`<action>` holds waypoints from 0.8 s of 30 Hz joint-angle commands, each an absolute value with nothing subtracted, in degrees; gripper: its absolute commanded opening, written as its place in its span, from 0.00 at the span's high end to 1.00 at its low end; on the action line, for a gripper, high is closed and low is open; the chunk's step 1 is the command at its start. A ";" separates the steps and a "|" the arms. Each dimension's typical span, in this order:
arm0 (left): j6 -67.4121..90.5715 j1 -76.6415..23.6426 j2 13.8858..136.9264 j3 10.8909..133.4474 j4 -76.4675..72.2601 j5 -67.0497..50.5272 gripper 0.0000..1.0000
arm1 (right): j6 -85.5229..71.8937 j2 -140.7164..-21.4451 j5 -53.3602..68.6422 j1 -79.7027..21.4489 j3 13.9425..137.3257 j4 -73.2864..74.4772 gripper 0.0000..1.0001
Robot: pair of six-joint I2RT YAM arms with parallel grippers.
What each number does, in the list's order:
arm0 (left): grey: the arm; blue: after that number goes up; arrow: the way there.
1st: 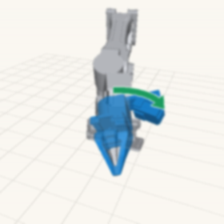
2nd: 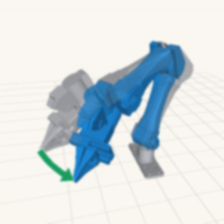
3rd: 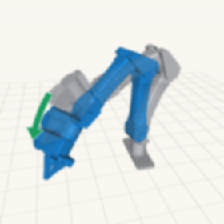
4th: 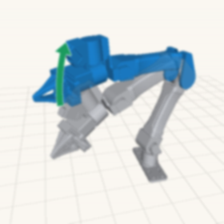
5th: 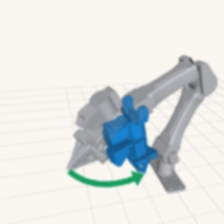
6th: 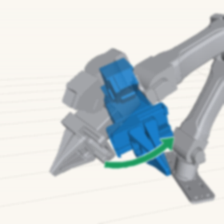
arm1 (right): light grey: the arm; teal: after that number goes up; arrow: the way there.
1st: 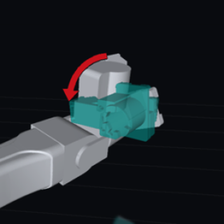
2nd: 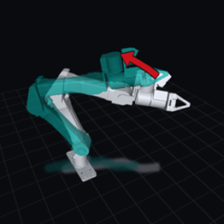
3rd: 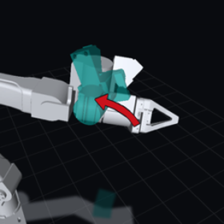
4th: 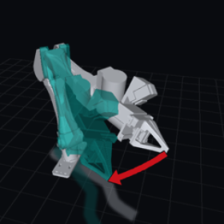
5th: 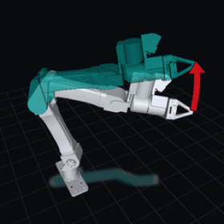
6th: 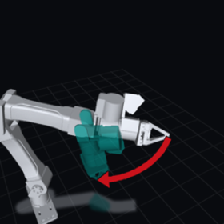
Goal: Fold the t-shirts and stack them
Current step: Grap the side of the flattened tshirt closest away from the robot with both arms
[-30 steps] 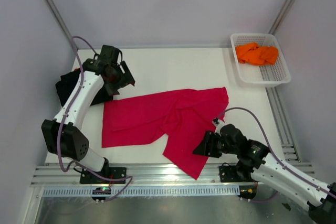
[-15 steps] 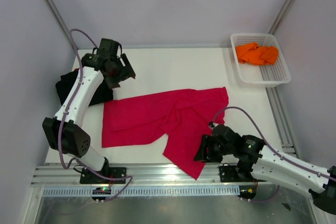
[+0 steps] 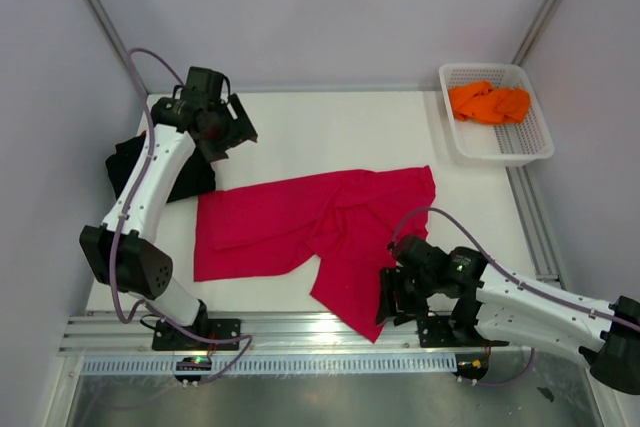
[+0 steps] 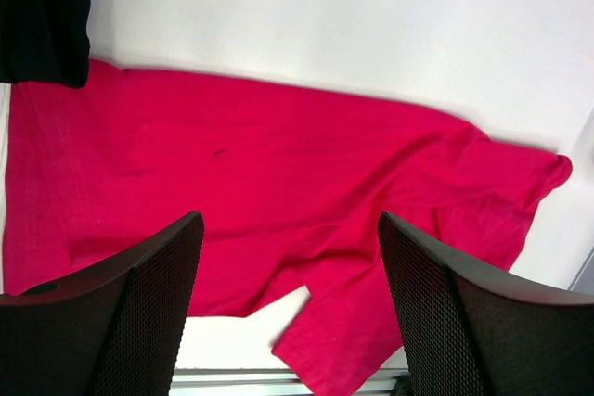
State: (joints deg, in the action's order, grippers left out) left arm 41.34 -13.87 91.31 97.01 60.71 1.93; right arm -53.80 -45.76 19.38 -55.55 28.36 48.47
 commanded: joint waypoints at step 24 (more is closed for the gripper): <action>39.55 -13.27 92.02 100.55 61.08 1.41 0.21 | -54.22 -64.77 22.50 -61.87 23.20 28.22 0.44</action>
